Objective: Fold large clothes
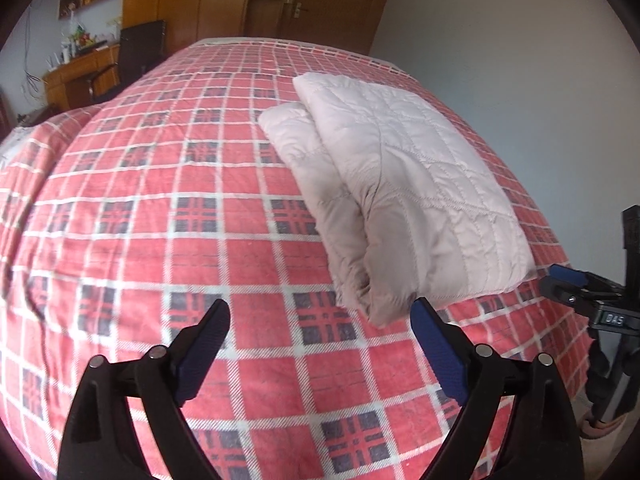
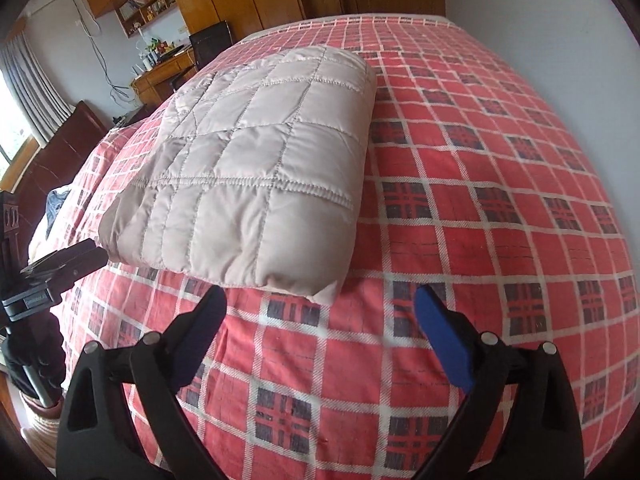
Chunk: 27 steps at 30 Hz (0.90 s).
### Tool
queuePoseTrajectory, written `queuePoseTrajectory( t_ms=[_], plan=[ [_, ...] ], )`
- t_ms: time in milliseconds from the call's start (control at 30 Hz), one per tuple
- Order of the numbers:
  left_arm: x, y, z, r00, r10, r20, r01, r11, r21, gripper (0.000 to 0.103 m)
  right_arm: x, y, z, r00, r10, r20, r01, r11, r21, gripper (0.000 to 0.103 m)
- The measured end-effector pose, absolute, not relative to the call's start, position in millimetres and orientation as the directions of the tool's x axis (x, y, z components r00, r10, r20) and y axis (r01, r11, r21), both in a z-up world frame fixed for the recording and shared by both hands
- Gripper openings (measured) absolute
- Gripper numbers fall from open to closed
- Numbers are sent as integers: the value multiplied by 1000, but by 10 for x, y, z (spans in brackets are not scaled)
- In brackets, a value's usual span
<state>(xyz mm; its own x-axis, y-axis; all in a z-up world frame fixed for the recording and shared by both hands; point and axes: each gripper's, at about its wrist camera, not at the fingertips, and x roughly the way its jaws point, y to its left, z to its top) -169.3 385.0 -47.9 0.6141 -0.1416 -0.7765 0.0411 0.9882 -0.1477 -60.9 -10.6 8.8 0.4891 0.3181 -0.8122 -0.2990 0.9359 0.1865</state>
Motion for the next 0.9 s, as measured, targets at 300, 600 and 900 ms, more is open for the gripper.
queuePoseTrajectory(
  t_ms=[300,600,900],
  plan=[
    [-1895,3839,-465,623,-74,-779,-11,995,-103,93,-708,-93,105,538,261,-801,-258,956,138,97],
    [-2114,3750,-362,645,-27,-764,-24,998,-56,95,-848,-33,150,562,216,-798,-252,964,83,100],
    [-2295,3657,-231,661,23,-750,-54,998,-17,97,-951,-17,209,563,220,-796,-255,963,86,100]
  ],
)
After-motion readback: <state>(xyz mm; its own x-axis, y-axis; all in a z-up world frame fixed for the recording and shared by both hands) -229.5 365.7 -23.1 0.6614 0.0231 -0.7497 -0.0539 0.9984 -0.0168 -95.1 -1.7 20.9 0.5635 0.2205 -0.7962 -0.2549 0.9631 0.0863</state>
